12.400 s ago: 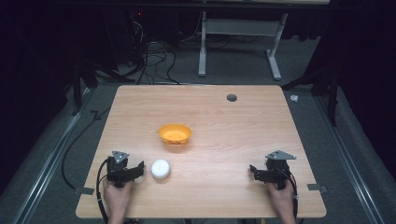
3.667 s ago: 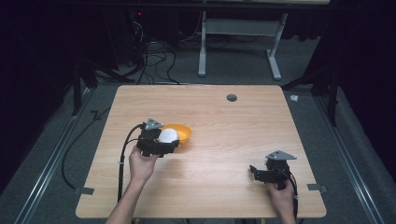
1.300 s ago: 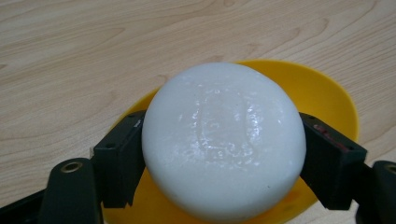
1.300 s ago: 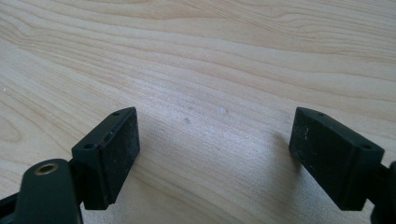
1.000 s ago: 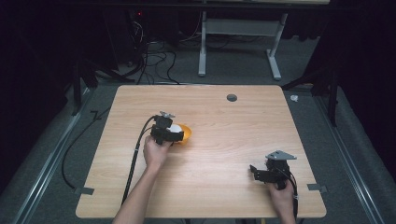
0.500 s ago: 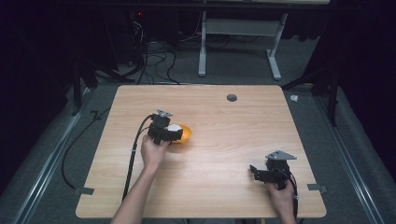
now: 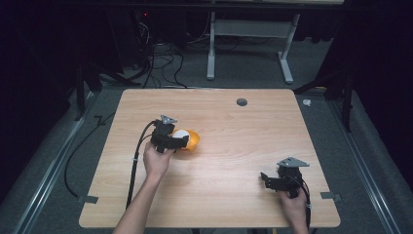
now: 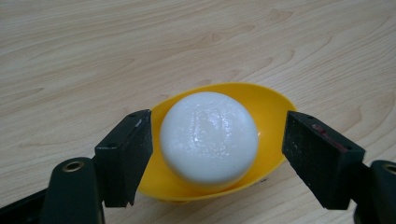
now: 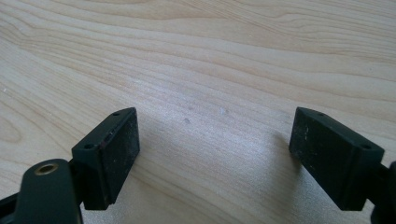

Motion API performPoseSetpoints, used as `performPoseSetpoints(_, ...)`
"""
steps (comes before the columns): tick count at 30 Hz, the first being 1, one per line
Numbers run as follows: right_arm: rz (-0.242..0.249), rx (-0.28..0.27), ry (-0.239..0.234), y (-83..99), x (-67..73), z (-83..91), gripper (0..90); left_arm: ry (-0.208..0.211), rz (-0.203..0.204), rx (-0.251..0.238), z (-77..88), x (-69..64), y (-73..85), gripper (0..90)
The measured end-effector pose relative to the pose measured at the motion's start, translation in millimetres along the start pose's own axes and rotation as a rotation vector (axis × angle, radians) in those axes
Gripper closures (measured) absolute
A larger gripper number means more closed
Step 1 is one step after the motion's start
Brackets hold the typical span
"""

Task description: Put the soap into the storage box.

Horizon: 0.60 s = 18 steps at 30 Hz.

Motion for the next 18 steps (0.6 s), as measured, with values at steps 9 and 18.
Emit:
performPoseSetpoints(9, 0.001, 0.000, 0.000, 0.0, 0.0, -0.1, 17.0, 0.012, 0.005, -0.026, 14.6, 2.0, 4.2, 25.8)
performPoseSetpoints(18, 0.000, -0.001, 0.000, -0.2, 0.2, -0.2, 17.0, 0.012, -0.020, -0.037, 28.0, -0.6, 6.5, 25.5)
Point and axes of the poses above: each handheld gripper's, and its own axes: z roughly backward along the jaws, y roughly out of its underside, x roughly to its left, the point moved 9 cm from there along -z, roughly forward along the jaws, and after that the axes turned 3 degrees about -z, right-handed, at the moved point
